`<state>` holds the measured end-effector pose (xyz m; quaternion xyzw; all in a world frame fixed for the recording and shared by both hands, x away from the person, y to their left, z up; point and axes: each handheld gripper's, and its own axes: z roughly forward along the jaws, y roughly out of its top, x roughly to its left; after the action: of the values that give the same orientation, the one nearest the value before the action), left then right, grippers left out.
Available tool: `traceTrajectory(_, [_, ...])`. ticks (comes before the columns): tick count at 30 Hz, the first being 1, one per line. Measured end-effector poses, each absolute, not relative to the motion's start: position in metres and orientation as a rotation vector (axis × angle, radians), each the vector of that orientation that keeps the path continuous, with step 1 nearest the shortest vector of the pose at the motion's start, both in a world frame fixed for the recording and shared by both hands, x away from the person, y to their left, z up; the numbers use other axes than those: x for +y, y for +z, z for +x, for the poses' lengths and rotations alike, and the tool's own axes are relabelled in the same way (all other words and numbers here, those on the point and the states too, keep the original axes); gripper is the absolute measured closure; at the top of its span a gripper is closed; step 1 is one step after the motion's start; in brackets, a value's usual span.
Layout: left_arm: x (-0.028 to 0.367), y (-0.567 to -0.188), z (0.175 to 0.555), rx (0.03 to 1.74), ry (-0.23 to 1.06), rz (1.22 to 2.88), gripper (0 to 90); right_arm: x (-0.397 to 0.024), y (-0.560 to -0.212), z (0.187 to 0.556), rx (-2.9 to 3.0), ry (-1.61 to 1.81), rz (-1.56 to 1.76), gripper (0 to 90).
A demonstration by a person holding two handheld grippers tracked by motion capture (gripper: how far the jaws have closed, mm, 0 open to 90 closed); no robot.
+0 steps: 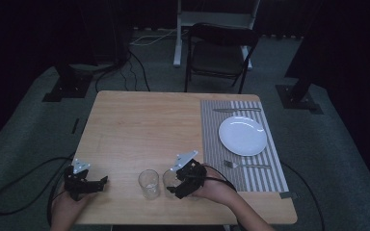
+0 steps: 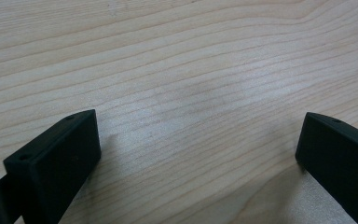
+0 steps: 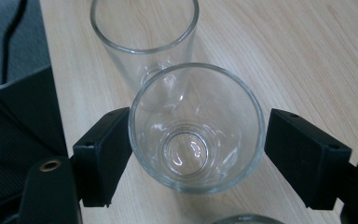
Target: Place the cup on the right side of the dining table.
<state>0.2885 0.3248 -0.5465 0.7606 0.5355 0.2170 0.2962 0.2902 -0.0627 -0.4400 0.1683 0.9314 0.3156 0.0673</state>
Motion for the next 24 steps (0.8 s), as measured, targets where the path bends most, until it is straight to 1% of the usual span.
traceTrajectory(10, [0.325, -0.546, 0.289, 1.424, 0.577, 2.023, 0.2, -0.048, -0.448, 0.289, 2.824, 0.797, 0.460, 26.0])
traceTrajectory(24, [0.325, -0.546, 0.289, 1.424, 0.577, 2.023, 0.2, -0.051, -0.445, 0.292, 2.825, 0.814, 0.520, 28.0])
